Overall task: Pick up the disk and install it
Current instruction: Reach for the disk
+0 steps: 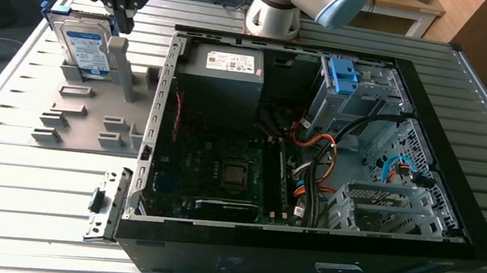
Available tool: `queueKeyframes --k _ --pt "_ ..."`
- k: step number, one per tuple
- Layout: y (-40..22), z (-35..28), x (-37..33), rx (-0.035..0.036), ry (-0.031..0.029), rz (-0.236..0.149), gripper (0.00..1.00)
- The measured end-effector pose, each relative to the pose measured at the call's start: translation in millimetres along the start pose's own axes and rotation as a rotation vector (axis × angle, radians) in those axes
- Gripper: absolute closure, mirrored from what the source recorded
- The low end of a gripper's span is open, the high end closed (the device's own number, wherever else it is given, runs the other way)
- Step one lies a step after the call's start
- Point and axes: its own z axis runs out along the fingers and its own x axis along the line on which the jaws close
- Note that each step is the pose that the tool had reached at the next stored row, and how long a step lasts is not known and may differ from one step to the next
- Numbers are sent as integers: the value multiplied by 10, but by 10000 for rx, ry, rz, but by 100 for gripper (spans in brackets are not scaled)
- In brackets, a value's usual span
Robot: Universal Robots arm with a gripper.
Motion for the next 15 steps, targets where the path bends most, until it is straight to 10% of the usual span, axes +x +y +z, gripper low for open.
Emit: queueKeyframes --k 15 --pt "-7 -2 93 -1 0 0 89"
